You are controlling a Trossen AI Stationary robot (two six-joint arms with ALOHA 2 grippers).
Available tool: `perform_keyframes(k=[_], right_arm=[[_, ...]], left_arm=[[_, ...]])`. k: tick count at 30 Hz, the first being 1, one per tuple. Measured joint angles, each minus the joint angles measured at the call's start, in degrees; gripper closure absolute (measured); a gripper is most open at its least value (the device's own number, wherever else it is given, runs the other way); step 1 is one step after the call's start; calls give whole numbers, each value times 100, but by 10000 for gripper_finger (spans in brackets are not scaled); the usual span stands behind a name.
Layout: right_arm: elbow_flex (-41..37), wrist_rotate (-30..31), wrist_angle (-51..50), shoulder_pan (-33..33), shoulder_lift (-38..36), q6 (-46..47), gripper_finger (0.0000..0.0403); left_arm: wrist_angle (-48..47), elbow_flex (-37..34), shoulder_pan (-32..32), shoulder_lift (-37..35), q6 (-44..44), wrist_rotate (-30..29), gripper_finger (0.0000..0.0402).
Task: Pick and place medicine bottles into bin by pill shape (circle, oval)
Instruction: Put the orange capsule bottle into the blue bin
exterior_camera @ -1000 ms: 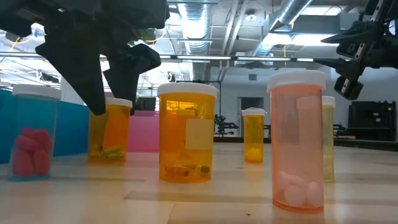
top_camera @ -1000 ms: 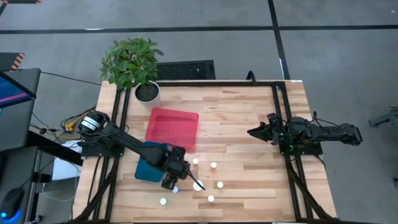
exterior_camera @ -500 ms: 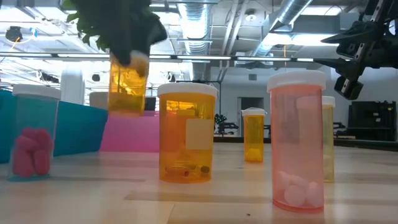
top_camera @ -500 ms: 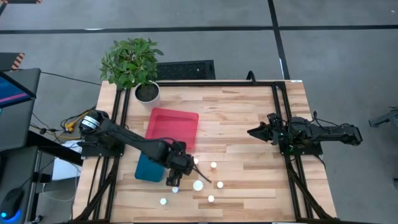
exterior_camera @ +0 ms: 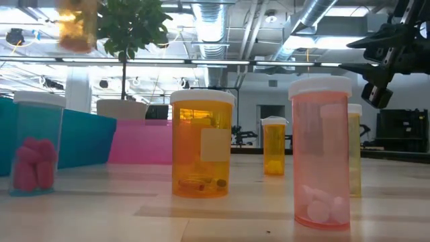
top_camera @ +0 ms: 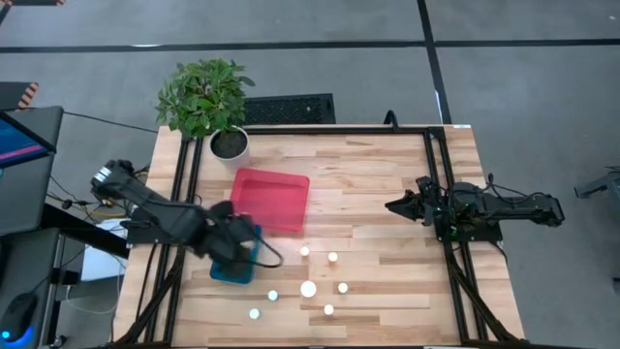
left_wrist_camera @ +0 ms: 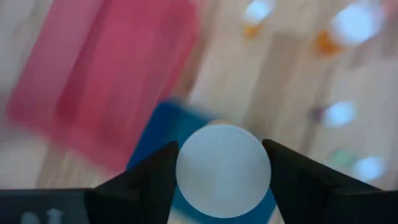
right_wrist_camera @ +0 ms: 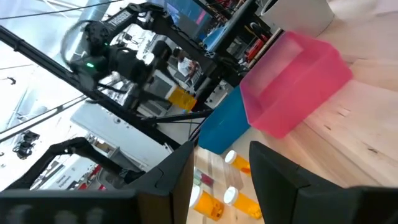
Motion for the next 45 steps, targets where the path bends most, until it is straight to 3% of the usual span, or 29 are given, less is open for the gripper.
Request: perform_keyframes(k=[7, 14, 20, 30, 45], right_arm=[[1, 2, -64, 0, 2, 2, 238], [2, 4, -64, 0, 2, 2, 236], [2, 10, -64, 0, 2, 2, 238], [2, 31, -64, -1, 2, 0, 238], [2, 28, -64, -2, 2, -11, 237]], left_arm=[[326, -1392, -296, -506, -1005, -419, 183], [1412, -2576, -194, -529, -951, -294, 183], [1936, -3180, -118, -527, -975, -135, 183], [2480, -3529, 122, -527, -578, 144, 181], [2483, -3537, 419, -527, -19, 388, 181]])
